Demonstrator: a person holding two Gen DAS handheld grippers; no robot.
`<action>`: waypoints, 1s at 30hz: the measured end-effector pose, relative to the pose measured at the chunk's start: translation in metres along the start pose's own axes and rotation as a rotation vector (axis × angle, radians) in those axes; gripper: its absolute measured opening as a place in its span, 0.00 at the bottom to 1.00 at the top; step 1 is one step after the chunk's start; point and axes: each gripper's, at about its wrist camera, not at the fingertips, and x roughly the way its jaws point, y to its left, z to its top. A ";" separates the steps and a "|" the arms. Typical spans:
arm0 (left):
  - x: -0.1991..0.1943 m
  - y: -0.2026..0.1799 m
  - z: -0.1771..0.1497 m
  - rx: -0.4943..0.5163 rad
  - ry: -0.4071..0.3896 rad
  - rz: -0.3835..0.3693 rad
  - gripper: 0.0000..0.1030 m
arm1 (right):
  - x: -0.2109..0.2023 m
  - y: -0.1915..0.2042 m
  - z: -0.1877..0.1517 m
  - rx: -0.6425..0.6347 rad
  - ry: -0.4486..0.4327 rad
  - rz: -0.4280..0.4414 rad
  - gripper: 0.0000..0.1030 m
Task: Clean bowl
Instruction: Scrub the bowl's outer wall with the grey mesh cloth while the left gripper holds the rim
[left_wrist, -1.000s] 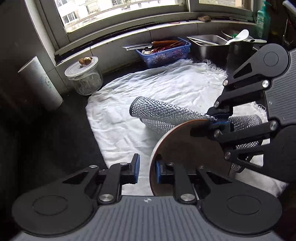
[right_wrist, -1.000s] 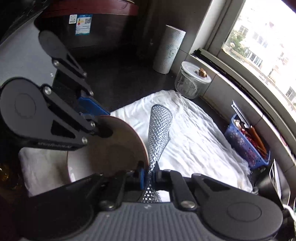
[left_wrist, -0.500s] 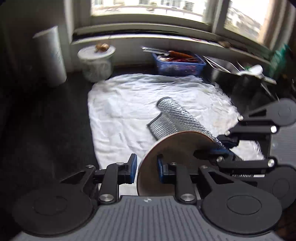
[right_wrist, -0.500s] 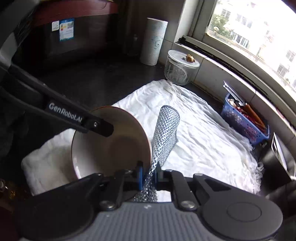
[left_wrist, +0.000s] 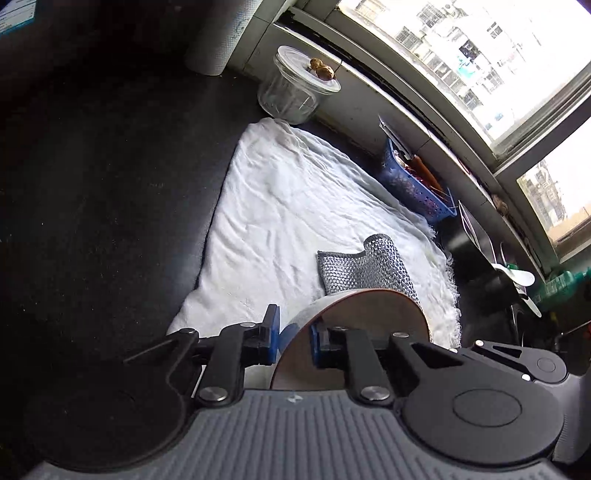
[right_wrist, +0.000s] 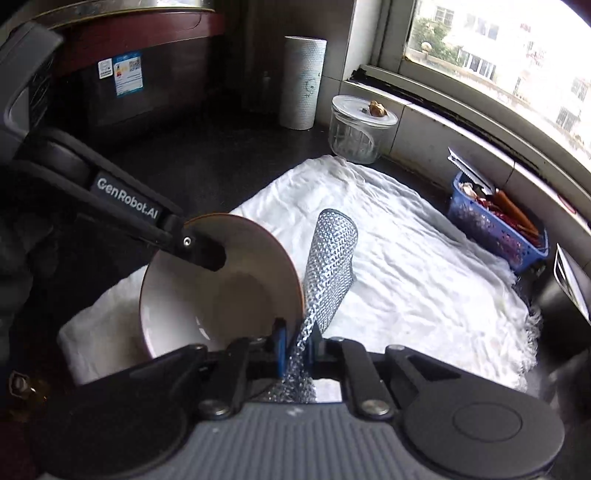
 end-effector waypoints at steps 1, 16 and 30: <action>0.000 -0.015 0.004 0.165 0.018 0.038 0.20 | 0.001 -0.002 0.001 0.009 0.002 0.012 0.10; -0.017 -0.015 0.000 0.088 -0.124 0.051 0.15 | 0.005 -0.003 0.006 -0.015 -0.007 0.039 0.12; 0.011 -0.037 0.002 0.645 0.139 0.033 0.14 | 0.001 0.034 0.003 -0.402 -0.057 0.021 0.12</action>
